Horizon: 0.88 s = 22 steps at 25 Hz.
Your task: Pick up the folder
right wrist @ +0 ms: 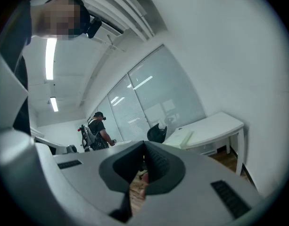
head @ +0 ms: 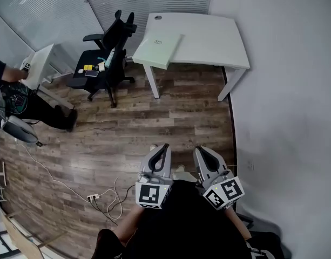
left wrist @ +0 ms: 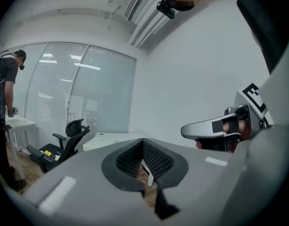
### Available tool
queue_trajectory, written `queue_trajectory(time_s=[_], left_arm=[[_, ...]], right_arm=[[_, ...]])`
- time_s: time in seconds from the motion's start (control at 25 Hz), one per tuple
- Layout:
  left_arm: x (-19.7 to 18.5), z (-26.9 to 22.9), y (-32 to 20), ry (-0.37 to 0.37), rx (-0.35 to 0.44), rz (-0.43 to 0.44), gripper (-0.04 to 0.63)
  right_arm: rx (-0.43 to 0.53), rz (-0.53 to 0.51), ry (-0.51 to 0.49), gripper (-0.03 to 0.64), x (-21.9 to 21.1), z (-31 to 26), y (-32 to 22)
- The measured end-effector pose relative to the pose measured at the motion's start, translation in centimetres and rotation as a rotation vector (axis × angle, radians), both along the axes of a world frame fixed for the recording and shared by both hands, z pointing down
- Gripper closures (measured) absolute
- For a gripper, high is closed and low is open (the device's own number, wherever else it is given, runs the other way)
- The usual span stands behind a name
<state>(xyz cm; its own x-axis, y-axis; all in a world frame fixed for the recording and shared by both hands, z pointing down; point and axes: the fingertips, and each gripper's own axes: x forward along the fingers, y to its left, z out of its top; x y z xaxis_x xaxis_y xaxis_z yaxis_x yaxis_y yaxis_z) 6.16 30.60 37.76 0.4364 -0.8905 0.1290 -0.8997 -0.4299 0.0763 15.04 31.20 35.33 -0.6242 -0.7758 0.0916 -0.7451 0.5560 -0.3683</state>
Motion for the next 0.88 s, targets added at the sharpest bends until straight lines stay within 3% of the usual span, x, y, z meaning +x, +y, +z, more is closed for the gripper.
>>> queue_trajectory(time_s=[0.24, 0.4, 0.56, 0.88], left_arm=[[-0.3, 0.3, -3.0, -0.006, 0.024, 0.024, 0.591], [-0.8, 0.4, -5.2, 0.019, -0.017, 0.039, 0.591], [-0.8, 0.6, -7.4, 0.007, -0.024, 0.098, 0.591], [-1.9, 0.3, -12.4, 0.012, -0.028, 0.112, 0.591]], right_arm=[[0.021, -0.024, 0.006, 0.617, -1.0, 0.1, -2.7], [0.024, -0.044, 0.009, 0.598, -2.5, 0.0, -5.1], [0.002, -0.038, -0.010, 0.574, -3.6, -0.2, -7.5], [-0.033, -0.054, -0.041, 0.580, -5.3, -0.6, -12.4]])
